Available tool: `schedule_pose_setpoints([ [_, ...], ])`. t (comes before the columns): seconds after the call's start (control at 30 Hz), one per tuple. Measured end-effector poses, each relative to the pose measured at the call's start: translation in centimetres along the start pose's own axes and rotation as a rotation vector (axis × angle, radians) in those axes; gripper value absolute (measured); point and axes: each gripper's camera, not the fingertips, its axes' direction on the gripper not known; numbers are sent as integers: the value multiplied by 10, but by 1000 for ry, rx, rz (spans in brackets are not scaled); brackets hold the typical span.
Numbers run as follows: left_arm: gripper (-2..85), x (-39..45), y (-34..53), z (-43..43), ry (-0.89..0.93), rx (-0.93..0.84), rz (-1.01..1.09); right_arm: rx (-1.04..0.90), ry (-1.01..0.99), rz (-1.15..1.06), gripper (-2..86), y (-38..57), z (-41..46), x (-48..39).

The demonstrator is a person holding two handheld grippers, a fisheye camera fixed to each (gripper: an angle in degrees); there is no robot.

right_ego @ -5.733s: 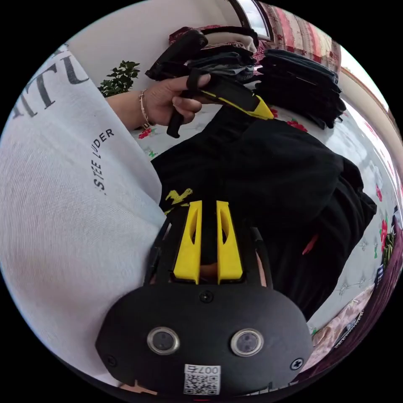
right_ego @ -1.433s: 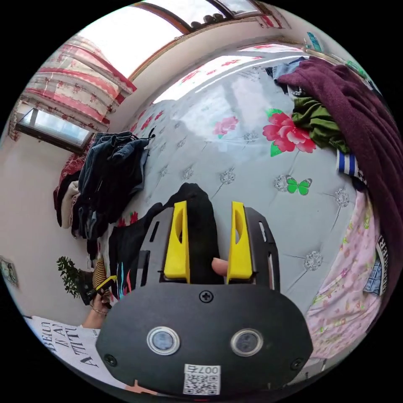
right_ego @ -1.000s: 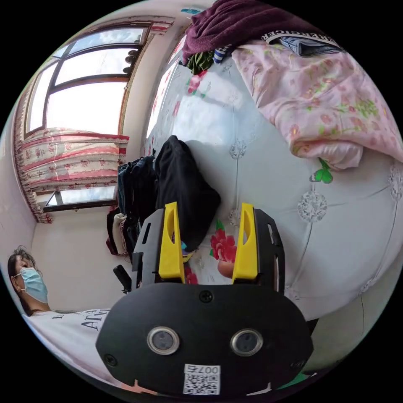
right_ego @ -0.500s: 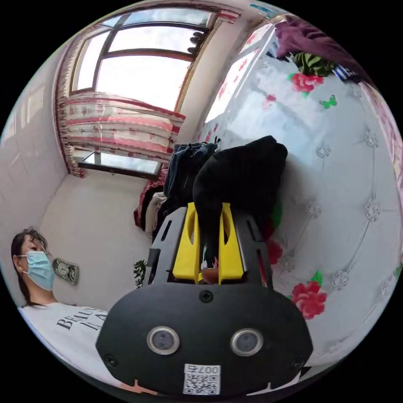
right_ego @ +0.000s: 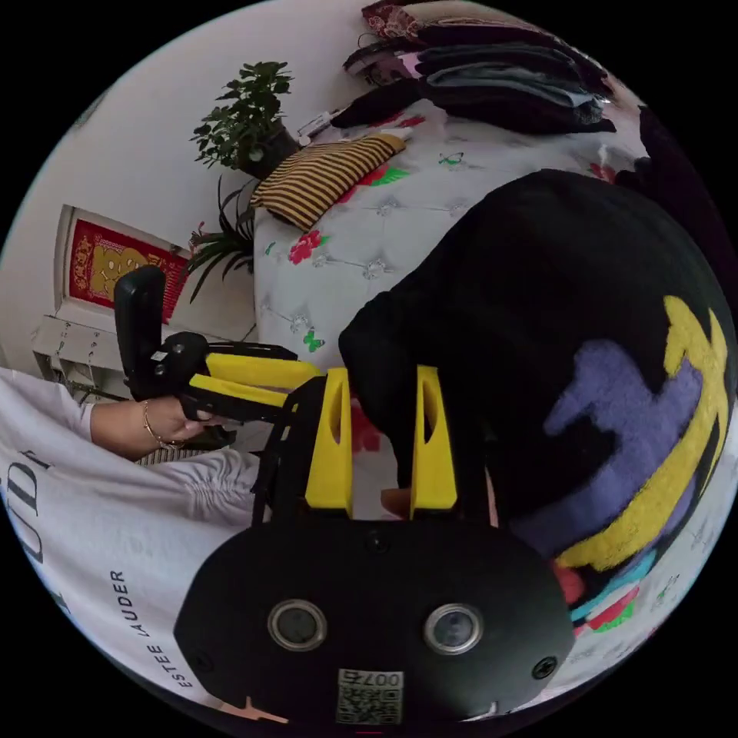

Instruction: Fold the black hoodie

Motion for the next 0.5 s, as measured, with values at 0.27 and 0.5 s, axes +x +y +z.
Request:
schedule_pose_setpoints([
  [0.27,130,-82,-24,-24,249,76,-164,455,-179,163,150,45,-137,33],
  [0.5,153,-96,-99,17,363,-83,-21,553,-294,696,181,147,-136,144],
])
